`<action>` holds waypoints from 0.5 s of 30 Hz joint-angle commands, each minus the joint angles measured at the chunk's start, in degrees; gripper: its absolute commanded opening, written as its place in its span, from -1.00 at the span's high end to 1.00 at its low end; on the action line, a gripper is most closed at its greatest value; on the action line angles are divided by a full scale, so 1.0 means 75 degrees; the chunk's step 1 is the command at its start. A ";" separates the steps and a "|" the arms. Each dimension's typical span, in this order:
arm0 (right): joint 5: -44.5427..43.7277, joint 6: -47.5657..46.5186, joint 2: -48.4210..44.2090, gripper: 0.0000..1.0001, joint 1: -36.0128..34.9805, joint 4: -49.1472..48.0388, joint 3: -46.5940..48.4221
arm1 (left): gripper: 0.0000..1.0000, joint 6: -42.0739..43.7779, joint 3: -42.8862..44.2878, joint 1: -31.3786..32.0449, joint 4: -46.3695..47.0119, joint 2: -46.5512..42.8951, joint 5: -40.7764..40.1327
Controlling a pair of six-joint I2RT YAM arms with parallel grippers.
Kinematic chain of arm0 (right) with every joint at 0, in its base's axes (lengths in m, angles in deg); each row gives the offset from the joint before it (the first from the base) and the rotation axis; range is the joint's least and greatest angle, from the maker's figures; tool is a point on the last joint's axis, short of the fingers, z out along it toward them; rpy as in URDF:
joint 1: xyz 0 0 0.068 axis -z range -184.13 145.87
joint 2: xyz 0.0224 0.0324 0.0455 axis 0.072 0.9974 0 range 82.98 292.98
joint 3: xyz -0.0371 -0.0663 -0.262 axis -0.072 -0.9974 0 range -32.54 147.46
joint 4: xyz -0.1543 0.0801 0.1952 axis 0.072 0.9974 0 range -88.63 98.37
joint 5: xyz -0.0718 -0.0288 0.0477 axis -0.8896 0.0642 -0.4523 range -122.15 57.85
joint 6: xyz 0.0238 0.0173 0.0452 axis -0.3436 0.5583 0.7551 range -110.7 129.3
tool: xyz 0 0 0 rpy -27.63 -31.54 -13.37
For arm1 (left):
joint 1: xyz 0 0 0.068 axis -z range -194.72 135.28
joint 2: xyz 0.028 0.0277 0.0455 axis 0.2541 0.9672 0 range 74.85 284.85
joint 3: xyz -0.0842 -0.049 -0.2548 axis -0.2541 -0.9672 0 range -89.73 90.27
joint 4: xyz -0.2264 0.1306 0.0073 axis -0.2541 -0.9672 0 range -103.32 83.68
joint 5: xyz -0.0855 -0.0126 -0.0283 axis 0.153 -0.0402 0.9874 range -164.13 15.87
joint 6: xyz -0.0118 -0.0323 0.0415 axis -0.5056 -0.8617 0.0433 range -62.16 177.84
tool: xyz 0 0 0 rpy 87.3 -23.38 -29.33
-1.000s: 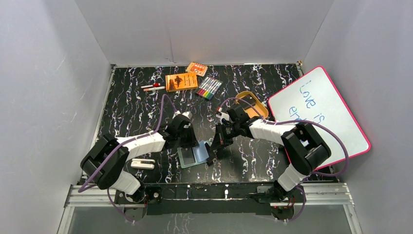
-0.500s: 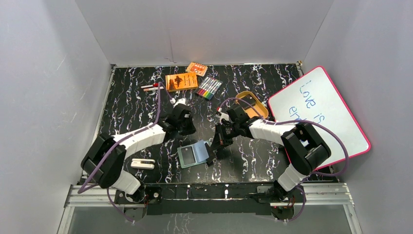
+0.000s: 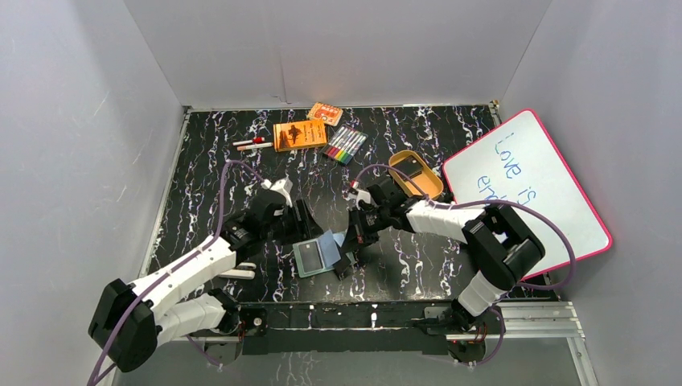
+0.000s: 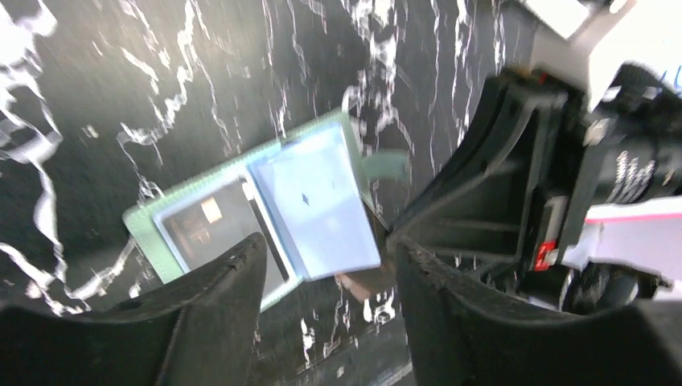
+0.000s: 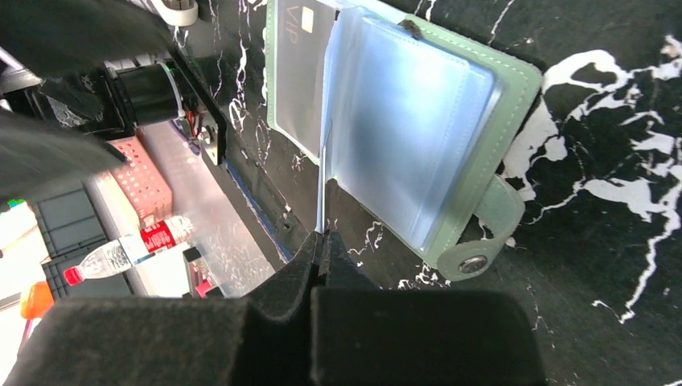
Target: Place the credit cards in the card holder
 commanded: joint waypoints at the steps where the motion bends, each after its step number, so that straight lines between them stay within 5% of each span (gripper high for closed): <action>1: -0.0099 0.0254 -0.0018 1.00 -0.0213 -0.0491 0.0377 | -0.23 -0.0390 -0.0615 -0.0012 0.0363 -0.0116 0.2193; 8: -0.0260 0.0391 0.0314 1.00 -0.0540 -0.0751 0.0655 | -0.28 -0.0513 -0.0796 -0.0012 0.0817 0.0208 0.2497; 15: -0.0400 0.0404 0.0394 1.00 -0.0628 -0.0704 0.0695 | 0.05 -0.0328 -0.0810 -0.0016 0.0505 0.0408 0.1981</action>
